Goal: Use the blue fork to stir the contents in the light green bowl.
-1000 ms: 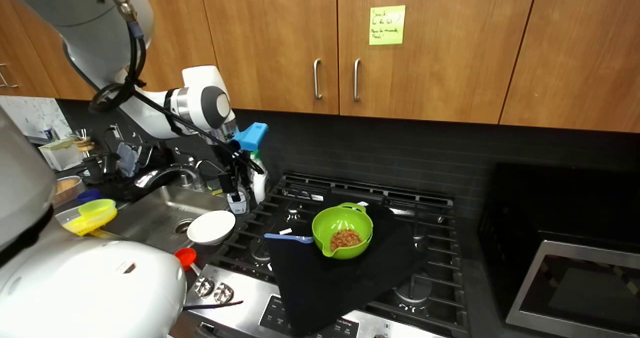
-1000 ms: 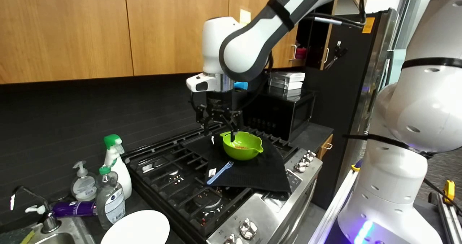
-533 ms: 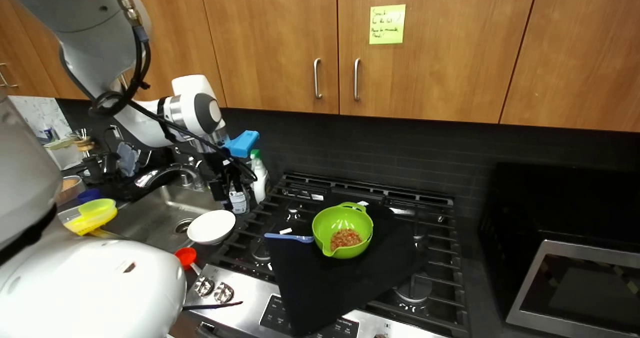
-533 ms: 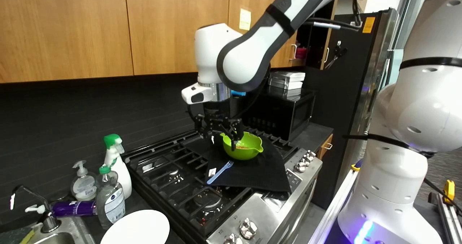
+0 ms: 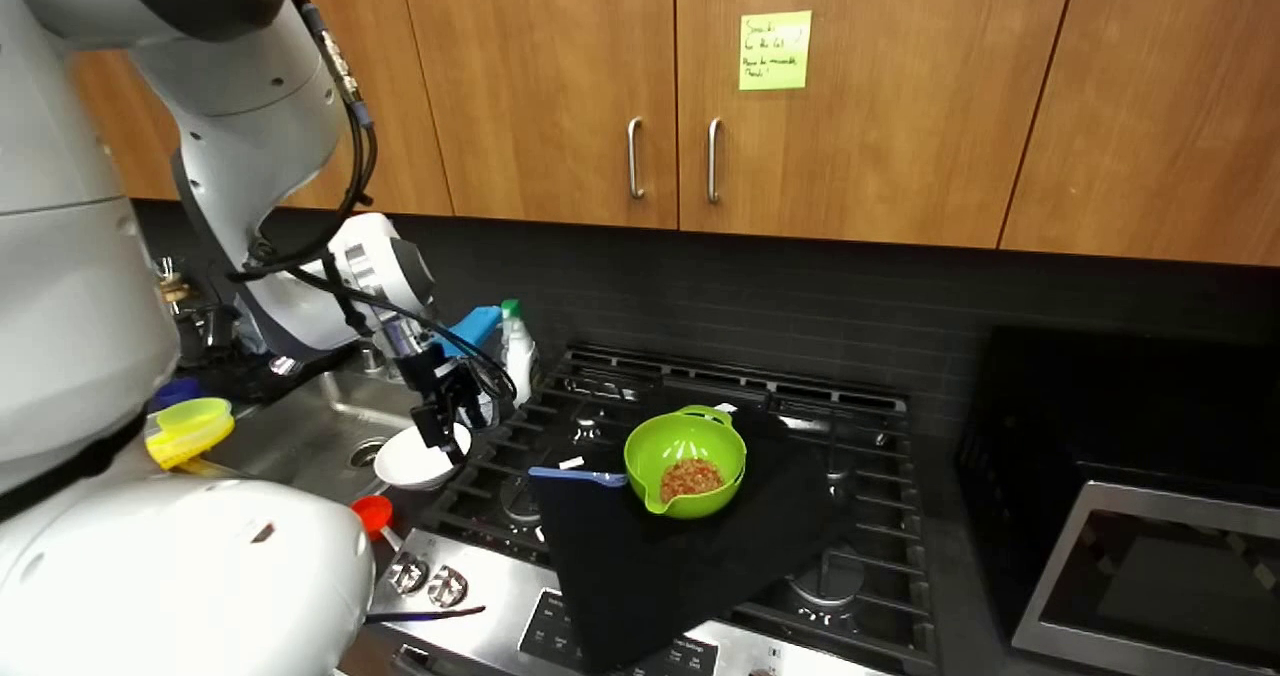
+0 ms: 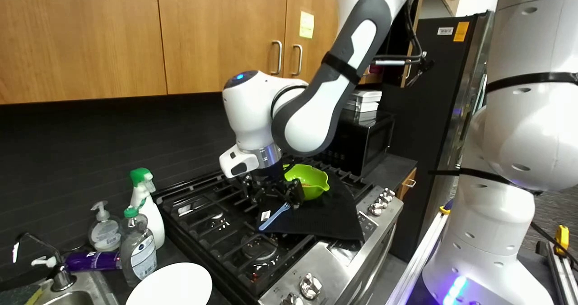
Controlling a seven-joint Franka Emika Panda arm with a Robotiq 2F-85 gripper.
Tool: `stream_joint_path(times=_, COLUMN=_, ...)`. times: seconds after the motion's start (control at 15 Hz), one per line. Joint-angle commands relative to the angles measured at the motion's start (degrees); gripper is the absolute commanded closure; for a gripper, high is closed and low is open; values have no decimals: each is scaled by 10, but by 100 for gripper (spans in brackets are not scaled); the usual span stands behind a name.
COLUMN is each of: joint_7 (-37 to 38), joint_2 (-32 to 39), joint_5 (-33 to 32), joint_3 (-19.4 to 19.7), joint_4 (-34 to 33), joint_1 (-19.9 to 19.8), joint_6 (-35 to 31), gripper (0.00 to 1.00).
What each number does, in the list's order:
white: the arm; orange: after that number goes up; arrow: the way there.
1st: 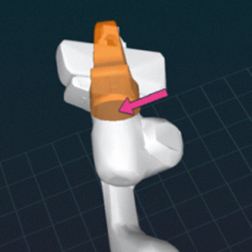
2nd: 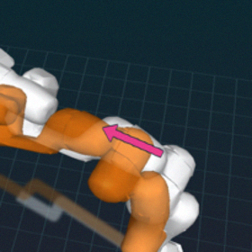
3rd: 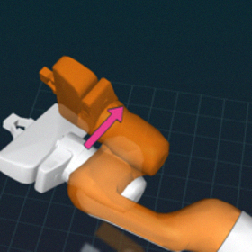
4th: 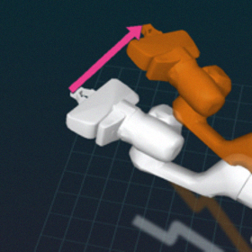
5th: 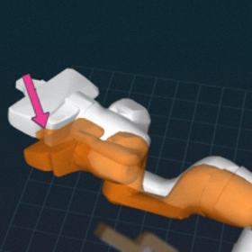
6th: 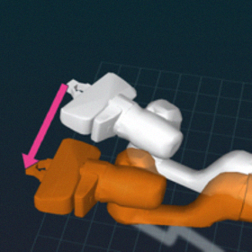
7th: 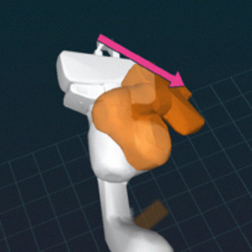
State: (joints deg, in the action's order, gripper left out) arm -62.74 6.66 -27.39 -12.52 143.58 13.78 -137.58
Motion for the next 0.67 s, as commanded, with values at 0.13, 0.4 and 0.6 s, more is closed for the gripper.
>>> stream_joint_path(times=0.13, joint_7=47, joint_2=90, joint_5=-78, joint_3=4, joint_4=-47, joint_1=8, joint_6=-2, gripper=0)
stream_joint_path(times=0.4, joint_7=104, joint_2=139, joint_5=-155, joint_3=14, joint_4=-85, joint_1=15, joint_6=17, gripper=0)
stream_joint_path(times=0.6, joint_7=156, joint_2=168, joint_5=-215, joint_3=20, joint_4=-115, joint_1=19, joint_6=40, gripper=0)
